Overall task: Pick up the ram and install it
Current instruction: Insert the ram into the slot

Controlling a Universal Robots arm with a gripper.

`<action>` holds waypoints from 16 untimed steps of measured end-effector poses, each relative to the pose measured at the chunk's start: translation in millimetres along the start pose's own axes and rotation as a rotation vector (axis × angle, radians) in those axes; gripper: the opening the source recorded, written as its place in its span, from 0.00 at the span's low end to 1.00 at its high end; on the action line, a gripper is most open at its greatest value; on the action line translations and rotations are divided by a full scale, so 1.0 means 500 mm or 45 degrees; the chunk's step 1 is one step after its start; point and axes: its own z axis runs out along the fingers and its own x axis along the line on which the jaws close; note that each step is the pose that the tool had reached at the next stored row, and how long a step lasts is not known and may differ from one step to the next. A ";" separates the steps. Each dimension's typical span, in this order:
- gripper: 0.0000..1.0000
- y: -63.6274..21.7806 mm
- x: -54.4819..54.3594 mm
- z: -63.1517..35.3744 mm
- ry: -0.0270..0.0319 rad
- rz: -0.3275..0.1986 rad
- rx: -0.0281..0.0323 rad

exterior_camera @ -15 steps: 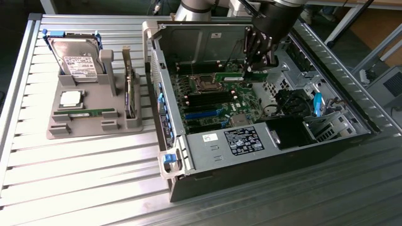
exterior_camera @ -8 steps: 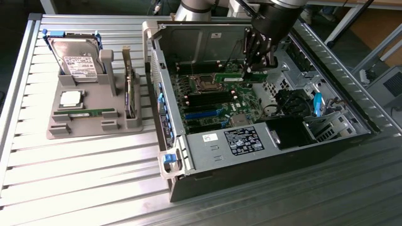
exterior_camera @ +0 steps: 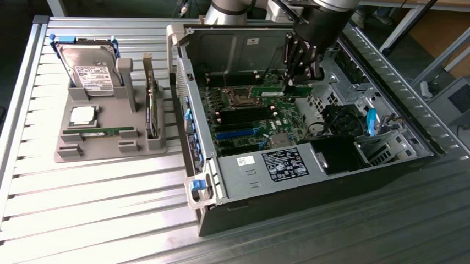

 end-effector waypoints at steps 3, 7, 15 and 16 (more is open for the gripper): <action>0.11 0.000 0.000 0.002 0.0000 0.000 0.0000; 0.11 0.000 0.000 0.003 -0.0001 0.000 0.0000; 0.11 0.000 0.000 0.008 0.0000 0.000 0.0000; 0.11 0.000 0.000 0.008 0.0000 0.000 0.0000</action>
